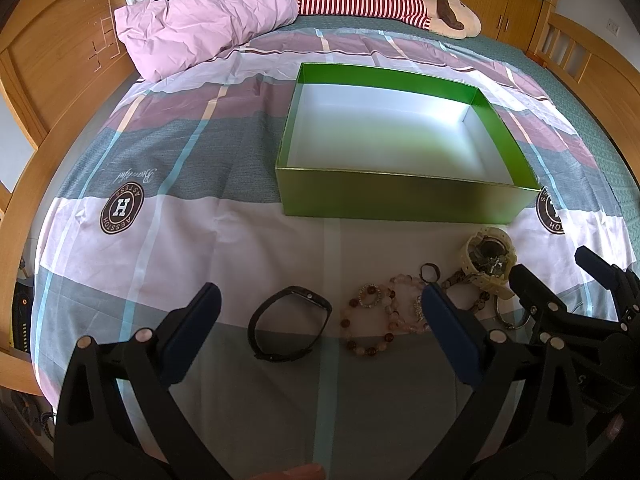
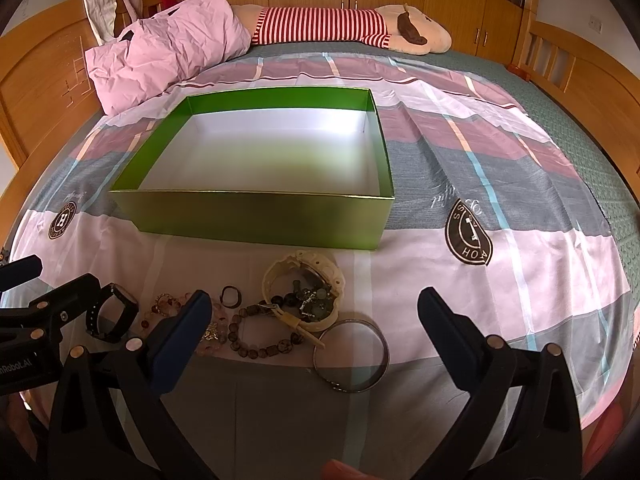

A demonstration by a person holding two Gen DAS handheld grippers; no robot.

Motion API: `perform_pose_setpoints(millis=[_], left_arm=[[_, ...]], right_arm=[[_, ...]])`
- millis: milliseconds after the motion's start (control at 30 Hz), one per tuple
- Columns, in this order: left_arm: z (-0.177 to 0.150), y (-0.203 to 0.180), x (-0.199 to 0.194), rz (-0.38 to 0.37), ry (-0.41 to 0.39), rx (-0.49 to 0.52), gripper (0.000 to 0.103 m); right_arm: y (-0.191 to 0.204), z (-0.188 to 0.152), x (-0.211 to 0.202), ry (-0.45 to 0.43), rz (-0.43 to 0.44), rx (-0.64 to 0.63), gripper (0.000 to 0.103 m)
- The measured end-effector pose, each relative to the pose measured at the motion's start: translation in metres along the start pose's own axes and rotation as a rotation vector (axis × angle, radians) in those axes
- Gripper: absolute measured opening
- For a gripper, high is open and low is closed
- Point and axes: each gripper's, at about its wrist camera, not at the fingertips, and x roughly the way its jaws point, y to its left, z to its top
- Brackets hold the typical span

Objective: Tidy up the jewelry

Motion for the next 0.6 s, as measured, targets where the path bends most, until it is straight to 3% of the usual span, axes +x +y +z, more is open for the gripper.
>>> perform_pose_setpoints(millis=[600], left_arm=[[0.0013, -0.0002, -0.0003, 0.006, 0.000, 0.000, 0.101]], right_arm=[[0.0041, -0.0002, -0.0040, -0.020, -0.003, -0.034, 0.102]])
